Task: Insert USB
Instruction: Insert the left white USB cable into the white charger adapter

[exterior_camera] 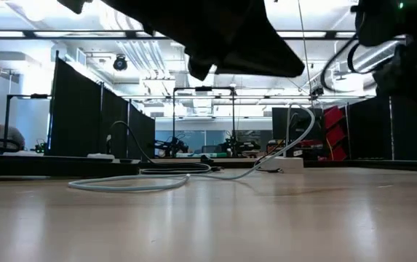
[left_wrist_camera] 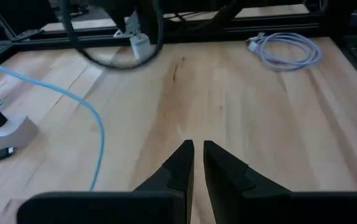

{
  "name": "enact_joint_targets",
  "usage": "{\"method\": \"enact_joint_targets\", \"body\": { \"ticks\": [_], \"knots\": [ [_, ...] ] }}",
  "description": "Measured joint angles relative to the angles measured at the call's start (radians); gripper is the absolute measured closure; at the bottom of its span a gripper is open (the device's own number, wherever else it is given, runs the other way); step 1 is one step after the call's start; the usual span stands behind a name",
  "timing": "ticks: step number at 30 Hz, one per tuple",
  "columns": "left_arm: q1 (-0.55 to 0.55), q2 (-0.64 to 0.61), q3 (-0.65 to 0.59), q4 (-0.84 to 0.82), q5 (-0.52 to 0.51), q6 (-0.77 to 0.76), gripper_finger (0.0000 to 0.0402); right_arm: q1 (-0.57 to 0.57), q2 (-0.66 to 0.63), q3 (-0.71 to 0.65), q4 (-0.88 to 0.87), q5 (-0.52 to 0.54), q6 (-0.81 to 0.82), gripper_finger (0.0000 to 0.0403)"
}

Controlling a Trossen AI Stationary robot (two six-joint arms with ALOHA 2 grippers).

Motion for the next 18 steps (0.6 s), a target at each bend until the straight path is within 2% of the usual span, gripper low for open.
{"method": "enact_joint_targets", "body": {
  "ticks": [5, 9, 18],
  "knots": [
    [-0.033, -0.001, -0.014, -0.024, -0.055, -0.014, 0.0377, 0.019, 0.166, 0.0, -0.008, -0.001, -0.006, 0.0213],
    [-0.052, -0.001, -0.022, -0.059, -0.061, -0.048, 0.0377, 0.027, 0.295, 0.0, -0.013, -0.002, -0.01, 0.0213],
    [-0.095, -0.001, -0.024, -0.15, -0.062, -0.089, 0.0377, 0.068, 0.442, 0.003, -0.006, 0.0, -0.009, 0.0208]
  ]
}}
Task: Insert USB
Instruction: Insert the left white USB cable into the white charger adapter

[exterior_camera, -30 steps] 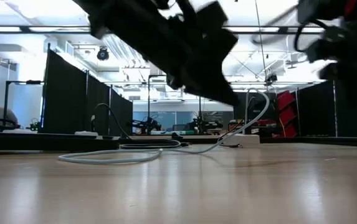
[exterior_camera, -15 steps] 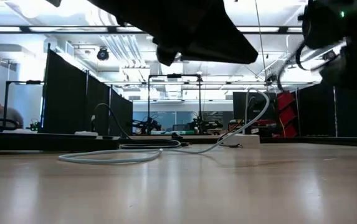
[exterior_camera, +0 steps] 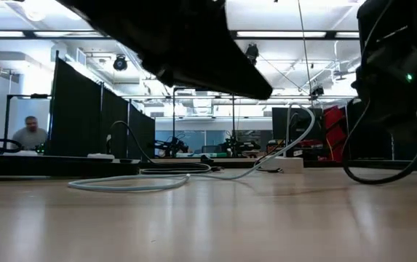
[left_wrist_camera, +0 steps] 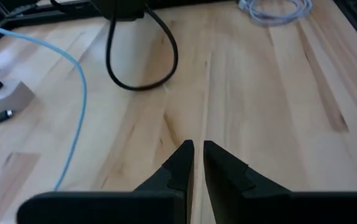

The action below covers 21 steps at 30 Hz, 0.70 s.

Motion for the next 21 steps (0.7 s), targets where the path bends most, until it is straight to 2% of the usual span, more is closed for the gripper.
{"method": "enact_joint_targets", "body": {
  "ticks": [10, 15, 18, 21],
  "knots": [
    [-0.019, 0.0, 0.0, -0.084, 0.0, -0.023, 0.0377, -0.007, 0.094, 0.001, -0.003, -0.004, -0.001, 0.0177],
    [-0.019, 0.0, -0.001, -0.116, 0.0, -0.012, 0.0377, -0.025, 0.102, 0.074, -0.05, -0.007, -0.019, 0.0169],
    [-0.019, 0.0, -0.001, -0.127, 0.0, -0.012, 0.0377, -0.075, 0.098, 0.104, -0.06, -0.008, -0.024, 0.0167],
    [-0.019, 0.0, -0.001, -0.129, 0.001, -0.012, 0.0377, -0.181, 0.105, 0.101, -0.061, -0.03, 0.019, 0.0171]
  ]
}}
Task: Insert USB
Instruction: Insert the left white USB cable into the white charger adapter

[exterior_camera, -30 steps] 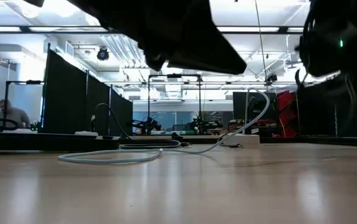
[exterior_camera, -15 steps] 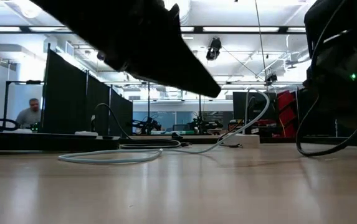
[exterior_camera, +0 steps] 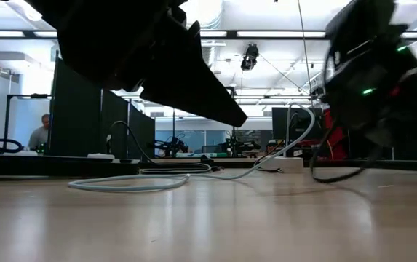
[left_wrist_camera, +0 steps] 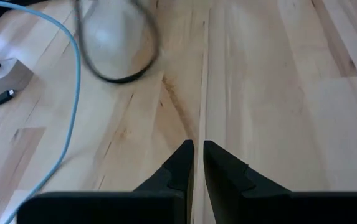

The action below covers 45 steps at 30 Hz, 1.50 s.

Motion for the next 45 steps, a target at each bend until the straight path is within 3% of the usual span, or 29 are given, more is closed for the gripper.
{"method": "enact_joint_targets", "body": {
  "ticks": [5, 10, 19, 32, 36, 42, 45],
  "knots": [
    [0.0, 0.0, -0.001, -0.002, 0.052, 0.0, 0.0377, -0.188, 0.001, -0.012, -0.007, -0.048, 0.06, 0.0175],
    [0.0, 0.0, -0.001, -0.003, 0.096, 0.0, 0.0377, -0.266, 0.001, -0.018, -0.017, -0.053, 0.098, 0.0163],
    [0.0, 0.0, -0.004, -0.008, 0.099, 0.017, 0.0377, -0.255, 0.002, -0.032, -0.02, -0.073, 0.136, 0.0154],
    [-0.009, 0.0, -0.074, 0.046, 0.113, 0.013, 0.0377, -0.253, 0.002, -0.045, 0.026, -0.072, 0.132, 0.0178],
    [-0.032, 0.0, -0.078, 0.046, 0.114, 0.006, 0.0377, -0.214, -0.008, -0.045, 0.07, -0.13, 0.163, 0.018],
    [-0.055, 0.0, -0.078, 0.044, 0.114, 0.0, 0.0377, -0.09, -0.028, -0.013, 0.114, -0.334, 0.175, 0.0183],
    [-0.06, 0.0, -0.078, 0.042, 0.113, -0.004, 0.0377, -0.033, -0.047, 0.023, 0.055, -0.307, 0.174, 0.0183]
  ]
}}
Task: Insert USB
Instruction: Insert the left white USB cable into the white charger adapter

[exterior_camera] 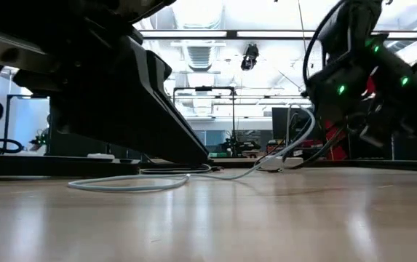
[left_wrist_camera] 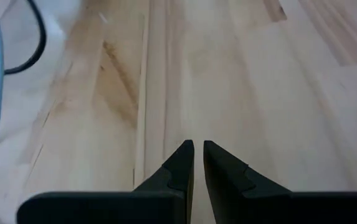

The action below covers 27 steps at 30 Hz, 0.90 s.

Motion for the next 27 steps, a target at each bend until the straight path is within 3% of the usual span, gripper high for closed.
{"method": "enact_joint_targets", "body": {
  "ticks": [5, 14, 19, 27],
  "knots": [
    [0.0, 0.0, 0.0, 0.003, -0.006, 0.0, 0.0377, -0.046, -0.025, -0.012, -0.141, 0.179, 0.124, 0.0182],
    [-0.007, 0.0, 0.0, 0.012, -0.033, -0.019, 0.0377, -0.232, -0.018, -0.044, -0.15, 0.208, 0.133, 0.0203],
    [-0.013, 0.0, 0.0, 0.011, -0.033, -0.019, 0.0377, -0.255, 0.0, -0.046, -0.161, 0.183, 0.083, 0.0214],
    [-0.019, 0.0, 0.0, 0.011, -0.034, -0.024, 0.0377, -0.228, 0.148, -0.039, -0.15, 0.155, 0.034, 0.023]
  ]
}}
